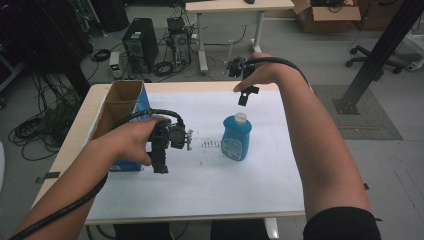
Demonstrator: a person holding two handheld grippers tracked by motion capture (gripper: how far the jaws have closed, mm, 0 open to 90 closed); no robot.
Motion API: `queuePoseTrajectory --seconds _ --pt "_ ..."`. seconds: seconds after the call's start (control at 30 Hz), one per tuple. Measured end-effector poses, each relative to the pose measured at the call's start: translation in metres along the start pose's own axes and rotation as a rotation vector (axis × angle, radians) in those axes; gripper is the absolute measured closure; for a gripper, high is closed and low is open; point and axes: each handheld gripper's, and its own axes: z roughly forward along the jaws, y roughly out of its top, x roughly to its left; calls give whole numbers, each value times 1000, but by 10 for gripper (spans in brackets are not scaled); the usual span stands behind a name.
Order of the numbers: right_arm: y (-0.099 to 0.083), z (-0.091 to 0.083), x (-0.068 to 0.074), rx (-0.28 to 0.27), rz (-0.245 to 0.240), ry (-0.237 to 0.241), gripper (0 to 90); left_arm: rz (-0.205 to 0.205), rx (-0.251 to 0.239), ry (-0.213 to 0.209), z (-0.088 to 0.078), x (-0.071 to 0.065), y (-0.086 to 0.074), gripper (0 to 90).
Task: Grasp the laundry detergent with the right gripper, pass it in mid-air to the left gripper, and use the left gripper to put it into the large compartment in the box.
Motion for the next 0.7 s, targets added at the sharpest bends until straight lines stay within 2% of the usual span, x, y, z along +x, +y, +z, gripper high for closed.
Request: queuePoseTrajectory --seconds 0.23,0.43,0.5,0.6,0.63,0.7 --pt "-1 2 -3 9 -1 -1 39 -3 -3 -2 1 2 0 2" --pt "-6 -1 -4 21 9 -22 38 1 -6 -2 -1 -1 2 2" --pt "-15 0 -5 51 28 -32 37 7 0 -3 -2 -1 3 2" --pt "-22 1 -5 49 35 -26 39 6 -3 2 -5 -1 3 1" --pt "-29 3 -5 41 65 -20 39 11 -5 5 -8 -1 3 2" --pt "-35 4 -6 50 65 -18 39 12 -7 5 -9 -1 3 2"
